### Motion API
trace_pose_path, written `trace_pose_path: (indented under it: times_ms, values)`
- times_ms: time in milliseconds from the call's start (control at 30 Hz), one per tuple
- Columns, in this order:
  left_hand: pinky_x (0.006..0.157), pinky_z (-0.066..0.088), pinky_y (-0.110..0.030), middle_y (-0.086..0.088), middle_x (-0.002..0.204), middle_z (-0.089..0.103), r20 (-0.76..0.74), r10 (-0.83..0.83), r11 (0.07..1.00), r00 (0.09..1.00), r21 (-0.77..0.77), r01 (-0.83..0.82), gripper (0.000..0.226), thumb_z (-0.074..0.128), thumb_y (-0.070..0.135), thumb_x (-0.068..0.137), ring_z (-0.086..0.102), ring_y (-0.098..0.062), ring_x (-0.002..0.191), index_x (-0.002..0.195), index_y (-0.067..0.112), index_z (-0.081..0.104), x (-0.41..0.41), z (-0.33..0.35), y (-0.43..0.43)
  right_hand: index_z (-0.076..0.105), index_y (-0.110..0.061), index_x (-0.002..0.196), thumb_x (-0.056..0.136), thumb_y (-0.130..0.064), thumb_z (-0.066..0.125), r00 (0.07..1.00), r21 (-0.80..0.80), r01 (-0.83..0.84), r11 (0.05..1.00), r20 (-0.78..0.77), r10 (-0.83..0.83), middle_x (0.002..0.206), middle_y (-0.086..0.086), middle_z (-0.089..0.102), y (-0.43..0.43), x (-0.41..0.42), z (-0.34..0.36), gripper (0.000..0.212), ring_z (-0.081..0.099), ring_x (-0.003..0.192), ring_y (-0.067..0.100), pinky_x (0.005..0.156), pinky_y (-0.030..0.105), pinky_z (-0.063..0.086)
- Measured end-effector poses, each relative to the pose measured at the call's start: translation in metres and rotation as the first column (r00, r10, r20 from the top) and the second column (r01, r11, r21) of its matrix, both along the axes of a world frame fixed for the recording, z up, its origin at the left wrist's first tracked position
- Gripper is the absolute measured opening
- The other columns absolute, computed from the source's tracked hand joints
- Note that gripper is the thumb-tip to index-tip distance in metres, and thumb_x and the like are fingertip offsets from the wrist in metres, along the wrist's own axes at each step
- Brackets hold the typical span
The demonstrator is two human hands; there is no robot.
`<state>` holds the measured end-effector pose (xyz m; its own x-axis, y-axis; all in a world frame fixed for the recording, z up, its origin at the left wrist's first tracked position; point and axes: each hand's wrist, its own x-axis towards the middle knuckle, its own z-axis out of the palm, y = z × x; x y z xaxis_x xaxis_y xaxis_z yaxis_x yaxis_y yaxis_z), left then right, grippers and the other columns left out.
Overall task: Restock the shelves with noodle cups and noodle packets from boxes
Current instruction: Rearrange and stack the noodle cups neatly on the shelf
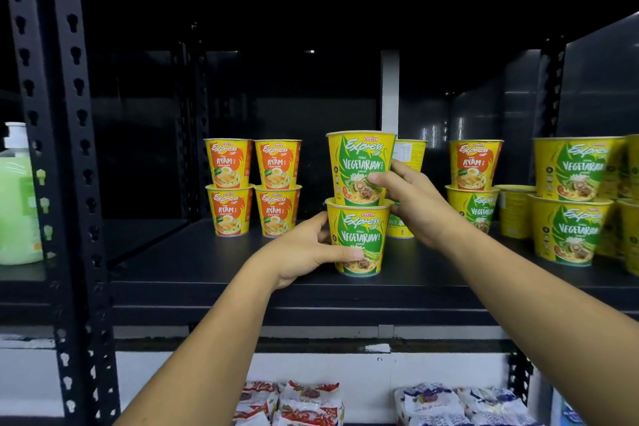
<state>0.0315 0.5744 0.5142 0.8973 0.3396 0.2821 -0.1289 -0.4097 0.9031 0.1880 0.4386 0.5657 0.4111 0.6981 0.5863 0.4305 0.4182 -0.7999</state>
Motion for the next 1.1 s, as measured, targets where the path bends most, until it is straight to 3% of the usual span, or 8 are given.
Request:
trace_pose_path:
  times_ms: [200,467,567,667,867,933,1000,1100]
  values:
    - [0.106,0.049,-0.032,0.003,0.128,0.072,-0.001,-0.004,1.0,1.0,-0.002,0.004,0.071,0.084,0.016,0.08,0.066,-0.011,0.12,0.142,0.024,0.049,0.0,-0.001,0.001,0.063,-0.022,0.13,0.098,-0.026,0.064,1.0,-0.007,-0.011,1.0,0.02,0.011,0.122,-0.004,0.074,-0.001,0.002,-0.005,0.032,0.07,0.113,0.014,0.097,0.037,0.053]
    - [0.107,0.049,-0.033,0.003,0.129,0.072,-0.004,-0.011,1.0,1.0,0.002,0.011,0.08,0.085,0.023,0.073,0.067,-0.012,0.12,0.143,0.027,0.047,0.0,-0.001,0.001,0.06,-0.022,0.134,0.1,-0.024,0.062,0.999,-0.03,-0.022,0.999,0.047,0.023,0.117,-0.01,0.075,-0.004,-0.003,-0.004,0.034,0.071,0.107,0.006,0.08,0.017,0.054]
    - [0.106,0.05,-0.032,0.002,0.128,0.072,-0.001,-0.015,1.0,1.0,-0.004,0.015,0.076,0.085,0.019,0.075,0.067,-0.013,0.121,0.142,0.026,0.048,0.0,0.0,0.002,0.057,-0.024,0.14,0.098,-0.036,0.065,0.998,-0.043,-0.032,0.999,0.044,0.034,0.124,-0.01,0.073,-0.004,-0.001,-0.01,0.045,0.069,0.113,0.007,0.093,0.026,0.054]
    - [0.099,0.053,-0.028,0.004,0.127,0.073,0.009,-0.012,1.0,1.0,-0.003,0.012,0.067,0.082,0.009,0.083,0.068,-0.013,0.119,0.14,0.026,0.051,0.0,-0.001,0.002,0.044,-0.034,0.151,0.079,-0.07,0.068,0.997,-0.128,-0.037,0.991,0.058,0.044,0.139,-0.018,0.062,-0.008,0.003,-0.032,0.085,0.059,0.124,0.0,0.101,0.028,0.046]
    - [0.094,0.053,-0.022,0.013,0.122,0.073,0.013,0.018,0.999,1.0,0.051,-0.019,0.062,0.083,0.013,0.083,0.067,-0.004,0.115,0.135,0.032,0.055,-0.001,-0.001,0.002,0.054,-0.032,0.139,0.068,-0.054,0.086,0.991,-0.259,-0.091,0.961,0.071,0.114,0.133,-0.013,0.067,-0.014,0.009,-0.052,0.08,0.06,0.126,0.006,0.112,0.04,0.044]
    - [0.097,0.05,-0.021,0.017,0.125,0.071,-0.013,0.041,0.992,0.999,0.122,-0.039,0.064,0.085,0.023,0.081,0.064,0.001,0.117,0.136,0.036,0.053,-0.002,0.0,0.004,0.054,-0.031,0.138,0.069,-0.042,0.092,0.99,-0.282,-0.075,0.956,0.093,0.105,0.129,-0.013,0.069,-0.012,0.008,-0.052,0.079,0.063,0.121,0.005,0.111,0.04,0.047]
    - [0.109,0.043,-0.028,0.019,0.139,0.062,-0.097,0.079,0.956,0.992,0.29,-0.048,0.077,0.086,0.045,0.077,0.056,0.001,0.128,0.144,0.041,0.047,-0.006,0.005,0.007,0.055,-0.029,0.137,0.07,-0.033,0.092,0.989,-0.29,-0.065,0.955,0.106,0.099,0.126,-0.011,0.071,-0.01,0.008,-0.052,0.076,0.066,0.117,0.007,0.109,0.04,0.049]
    - [0.118,0.034,-0.034,0.016,0.158,0.044,-0.272,0.232,0.801,0.934,0.599,-0.024,0.095,0.075,0.073,0.076,0.042,-0.008,0.143,0.156,0.041,0.035,-0.011,0.014,0.021,0.056,-0.028,0.136,0.07,-0.03,0.09,0.99,-0.294,-0.07,0.953,0.095,0.102,0.125,-0.009,0.072,-0.008,0.01,-0.053,0.074,0.067,0.117,0.009,0.108,0.041,0.05]
